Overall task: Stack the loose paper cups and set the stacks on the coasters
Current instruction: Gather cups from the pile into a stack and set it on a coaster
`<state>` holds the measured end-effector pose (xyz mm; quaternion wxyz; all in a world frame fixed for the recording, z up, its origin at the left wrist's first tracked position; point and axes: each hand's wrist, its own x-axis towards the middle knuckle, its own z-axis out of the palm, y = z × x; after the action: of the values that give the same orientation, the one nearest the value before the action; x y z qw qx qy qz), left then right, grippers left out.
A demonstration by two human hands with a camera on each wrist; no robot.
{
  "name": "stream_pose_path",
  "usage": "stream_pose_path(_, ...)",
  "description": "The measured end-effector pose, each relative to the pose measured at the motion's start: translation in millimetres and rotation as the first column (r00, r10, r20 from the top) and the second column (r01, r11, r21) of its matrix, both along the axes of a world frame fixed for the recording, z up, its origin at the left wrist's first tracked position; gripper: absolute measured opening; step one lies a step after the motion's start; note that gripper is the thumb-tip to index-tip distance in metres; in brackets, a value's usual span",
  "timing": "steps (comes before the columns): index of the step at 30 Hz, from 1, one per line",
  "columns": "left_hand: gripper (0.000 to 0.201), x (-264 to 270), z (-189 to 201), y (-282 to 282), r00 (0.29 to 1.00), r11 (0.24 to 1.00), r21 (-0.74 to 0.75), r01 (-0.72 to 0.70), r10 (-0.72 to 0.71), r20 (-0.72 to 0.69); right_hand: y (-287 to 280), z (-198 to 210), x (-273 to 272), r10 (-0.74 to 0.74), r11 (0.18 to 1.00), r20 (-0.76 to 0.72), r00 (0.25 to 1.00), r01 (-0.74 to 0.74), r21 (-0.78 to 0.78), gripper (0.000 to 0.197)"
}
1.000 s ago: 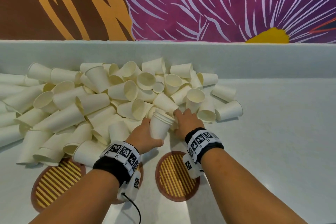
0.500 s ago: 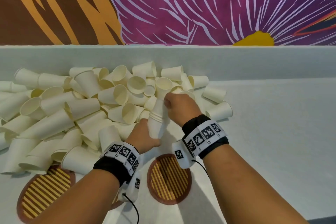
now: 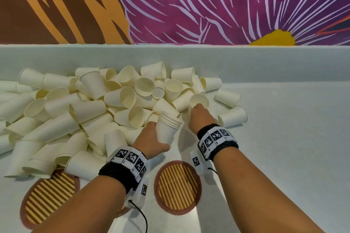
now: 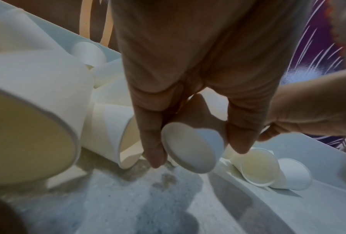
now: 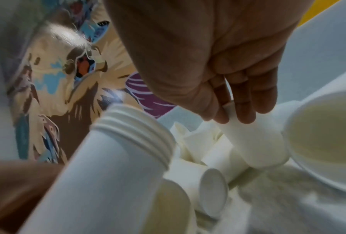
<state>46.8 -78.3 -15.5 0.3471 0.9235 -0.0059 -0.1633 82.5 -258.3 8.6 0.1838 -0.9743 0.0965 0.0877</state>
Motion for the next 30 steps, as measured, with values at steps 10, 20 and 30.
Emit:
stream_pose_path(10, 0.076, 6, 0, -10, 1.0, 0.998, 0.058, 0.015, -0.016, 0.005, 12, 60, -13, 0.139, 0.975, 0.443, 0.886, -0.201, 0.097, 0.025)
stream_pose_path(20, 0.076, 3, -2, -15, 1.0, 0.996, 0.081, 0.021, -0.023, 0.017, -18, 29, -15, 0.108, 0.993, 0.177, 0.978, -0.098, -0.063, 0.027)
stream_pose_path(30, 0.077, -3, -8, -21, 0.998, 0.998, 0.049, 0.031, -0.028, -0.064, -37, -29, -13, 0.14, 0.973, -0.026, 0.99, -0.143, -0.183, 0.059)
